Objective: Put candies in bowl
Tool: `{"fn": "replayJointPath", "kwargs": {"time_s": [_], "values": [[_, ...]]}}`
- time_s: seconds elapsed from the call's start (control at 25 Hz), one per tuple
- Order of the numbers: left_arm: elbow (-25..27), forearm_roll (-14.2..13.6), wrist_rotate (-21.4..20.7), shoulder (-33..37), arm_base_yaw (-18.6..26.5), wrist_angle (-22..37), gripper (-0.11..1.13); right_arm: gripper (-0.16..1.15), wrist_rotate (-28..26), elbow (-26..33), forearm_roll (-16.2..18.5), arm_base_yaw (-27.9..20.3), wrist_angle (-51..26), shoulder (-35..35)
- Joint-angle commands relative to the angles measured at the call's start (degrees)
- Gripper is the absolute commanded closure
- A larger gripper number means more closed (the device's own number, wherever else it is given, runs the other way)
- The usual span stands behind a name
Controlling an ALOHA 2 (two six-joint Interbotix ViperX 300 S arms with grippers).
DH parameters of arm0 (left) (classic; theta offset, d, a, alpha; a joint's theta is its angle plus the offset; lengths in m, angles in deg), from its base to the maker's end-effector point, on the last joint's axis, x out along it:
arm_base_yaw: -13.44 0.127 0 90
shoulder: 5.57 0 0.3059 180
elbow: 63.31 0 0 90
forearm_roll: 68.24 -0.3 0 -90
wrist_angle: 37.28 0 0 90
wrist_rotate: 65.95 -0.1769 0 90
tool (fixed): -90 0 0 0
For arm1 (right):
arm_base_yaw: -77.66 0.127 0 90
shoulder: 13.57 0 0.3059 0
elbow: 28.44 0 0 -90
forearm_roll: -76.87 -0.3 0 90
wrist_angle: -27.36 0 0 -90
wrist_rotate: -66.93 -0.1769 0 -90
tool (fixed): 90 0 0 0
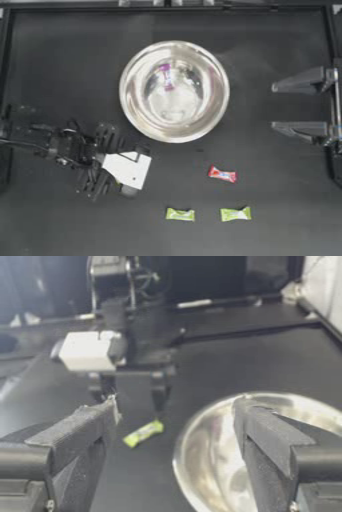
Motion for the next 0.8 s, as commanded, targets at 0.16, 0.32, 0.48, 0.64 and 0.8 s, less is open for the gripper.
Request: {"fn": "replayJointPath", "kwargs": {"time_s": [0.16, 0.32, 0.48, 0.64, 0.8], "values": [[-2.2, 1.4, -4.0, -1.2, 0.1, 0.4, 0.00, 0.01, 0.0, 0.4, -1.1, 0.1, 1.4, -1.0], [-2.4, 1.5, -5.1, -2.5, 0.7, 1.1, 0.01, 0.01, 0.0, 0.4, -1.5, 0.0, 1.8, -1.1], [-2.5, 1.6, -6.2, -3.1, 1.5, 1.5, 0.09, 0.01, 0.0, 0.4, -1.8, 0.1, 2.2, -1.4], [-3.2, 1.7, -7.1, -3.5, 2.1, 1.5, 0.14, 0.01, 0.1, 0.6, -1.8, 0.0, 3.2, -2.7], [-3.4, 1.7, -7.4, -4.6, 2.5, 1.5, 0.14, 0.01, 0.1, 1.0, -1.8, 0.0, 3.8, -3.8]]}}
